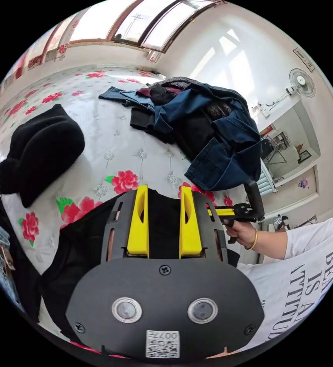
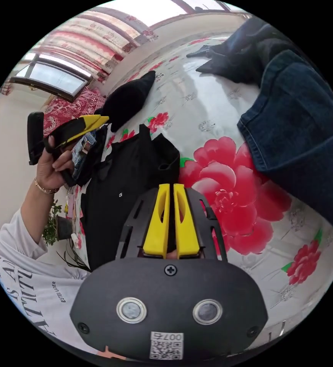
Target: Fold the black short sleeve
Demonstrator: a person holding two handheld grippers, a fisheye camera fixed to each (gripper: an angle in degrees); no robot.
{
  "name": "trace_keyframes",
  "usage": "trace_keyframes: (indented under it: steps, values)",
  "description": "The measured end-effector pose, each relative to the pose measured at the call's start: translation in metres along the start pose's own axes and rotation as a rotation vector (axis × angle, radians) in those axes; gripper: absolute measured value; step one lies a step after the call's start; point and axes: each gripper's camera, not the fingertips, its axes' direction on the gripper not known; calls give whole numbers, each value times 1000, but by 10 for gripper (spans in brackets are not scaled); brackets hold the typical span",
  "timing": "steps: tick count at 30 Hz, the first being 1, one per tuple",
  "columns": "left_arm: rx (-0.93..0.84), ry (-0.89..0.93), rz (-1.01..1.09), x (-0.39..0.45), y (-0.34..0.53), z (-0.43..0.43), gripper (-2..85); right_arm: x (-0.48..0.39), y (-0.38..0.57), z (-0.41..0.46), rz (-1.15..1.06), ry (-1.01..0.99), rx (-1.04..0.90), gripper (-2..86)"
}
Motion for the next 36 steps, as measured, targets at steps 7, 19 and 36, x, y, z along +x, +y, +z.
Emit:
trace_keyframes:
  steps: [7,19,36]
  values:
    - [-242,27,152,-6,-31,133,123,85,32,-23,241,-314,75,-1]
    - [-373,-219,380,-4,-12,193,-2,89,22,-23,114,-280,46,-1]
    - [78,66,-50,-152,76,-22,52,-54,89,48,-556,98,-43,-2]
